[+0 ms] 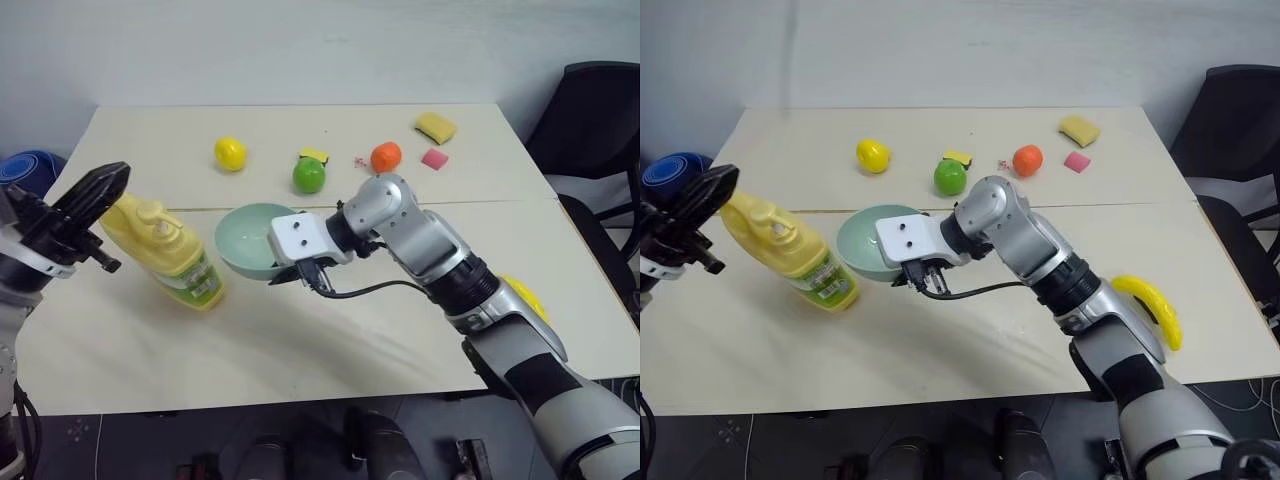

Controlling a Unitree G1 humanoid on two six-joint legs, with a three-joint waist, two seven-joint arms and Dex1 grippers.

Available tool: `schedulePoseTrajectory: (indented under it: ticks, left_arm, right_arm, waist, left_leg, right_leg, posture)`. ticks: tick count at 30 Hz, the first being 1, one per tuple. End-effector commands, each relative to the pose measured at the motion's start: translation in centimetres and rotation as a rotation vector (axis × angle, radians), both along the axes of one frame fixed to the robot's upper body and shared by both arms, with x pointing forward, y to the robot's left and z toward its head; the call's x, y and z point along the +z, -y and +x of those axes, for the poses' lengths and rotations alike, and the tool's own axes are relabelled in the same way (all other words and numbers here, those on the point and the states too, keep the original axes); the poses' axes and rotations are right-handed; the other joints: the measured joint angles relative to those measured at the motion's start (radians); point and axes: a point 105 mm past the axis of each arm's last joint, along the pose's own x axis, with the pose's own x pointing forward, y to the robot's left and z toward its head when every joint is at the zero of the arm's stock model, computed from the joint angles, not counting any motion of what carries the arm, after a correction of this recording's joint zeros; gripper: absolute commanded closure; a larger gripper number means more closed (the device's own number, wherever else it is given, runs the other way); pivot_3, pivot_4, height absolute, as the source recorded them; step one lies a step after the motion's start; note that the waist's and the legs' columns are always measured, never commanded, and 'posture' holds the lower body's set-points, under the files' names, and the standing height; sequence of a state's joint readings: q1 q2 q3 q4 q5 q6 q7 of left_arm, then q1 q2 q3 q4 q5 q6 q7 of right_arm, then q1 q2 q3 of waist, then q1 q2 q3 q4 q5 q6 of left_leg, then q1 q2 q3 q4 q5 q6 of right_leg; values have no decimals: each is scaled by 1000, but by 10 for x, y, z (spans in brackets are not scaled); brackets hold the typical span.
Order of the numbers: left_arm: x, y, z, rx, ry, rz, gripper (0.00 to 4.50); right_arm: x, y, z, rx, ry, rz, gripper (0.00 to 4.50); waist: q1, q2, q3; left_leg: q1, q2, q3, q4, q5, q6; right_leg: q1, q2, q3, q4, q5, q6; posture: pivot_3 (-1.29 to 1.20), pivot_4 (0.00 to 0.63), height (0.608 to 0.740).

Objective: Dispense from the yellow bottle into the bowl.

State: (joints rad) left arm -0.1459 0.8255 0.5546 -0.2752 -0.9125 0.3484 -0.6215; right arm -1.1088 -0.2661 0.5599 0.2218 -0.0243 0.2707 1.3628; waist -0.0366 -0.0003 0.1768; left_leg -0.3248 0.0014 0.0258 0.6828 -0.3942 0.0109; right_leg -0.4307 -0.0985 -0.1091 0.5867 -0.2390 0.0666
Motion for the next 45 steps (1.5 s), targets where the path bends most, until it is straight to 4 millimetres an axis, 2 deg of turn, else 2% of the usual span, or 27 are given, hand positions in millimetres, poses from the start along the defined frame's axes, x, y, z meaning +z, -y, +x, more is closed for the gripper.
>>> schedulePoseTrajectory:
  ticks: [1, 4, 12, 28, 36, 45]
  left_arm:
    - [5, 7, 3, -27, 8, 32, 4466]
    - [4, 11, 7, -40, -19, 37, 4466]
    - [-15, 18, 16, -26, -121, 111, 4466]
    - [-54, 18, 26, 36, -334, 165, 4466]
    - [-76, 14, 24, 66, -410, 159, 4466]
    - [-85, 14, 20, 78, -442, 117, 4466]
  right_arm:
    - [16, -13, -8, 59, 70, 7, 4500]
    - [18, -16, -9, 63, 79, 3, 4500]
    - [23, -19, -17, 75, 79, 13, 4500]
    - [38, -23, -23, 98, 98, 10, 4500]
    - [37, -25, -25, 100, 75, 16, 4500]
    - [36, -24, -26, 100, 50, 30, 4500]
  waist:
    - [0, 0, 0]
    - [2, 0, 0]
    - [3, 0, 0]
    - [5, 2, 0]
    - [5, 8, -2]
    - [4, 19, -9]
  left_leg:
    - [0, 0, 0, 0, 0, 0]
    - [0, 0, 0, 0, 1, -2]
    - [2, 1, 0, 0, 3, -5]
    - [4, 1, 0, 0, 3, -5]
    - [6, 1, 0, 0, 3, -5]
    - [7, 1, 0, -1, 3, -5]
  right_leg:
    - [0, 0, 0, 0, 0, 0]
    - [1, 0, 0, 0, 0, 0]
    - [1, 0, 0, 2, 0, 0]
    - [2, -1, 1, 3, 0, 0]
    - [3, -2, 1, 4, 0, 0]
    - [4, -2, 2, 4, 0, 0]
  posture:
    - [0, 150, 740]
    - [0, 150, 740]
    - [0, 150, 740]
    - [0, 150, 740]
    - [0, 150, 740]
    - [0, 150, 740]
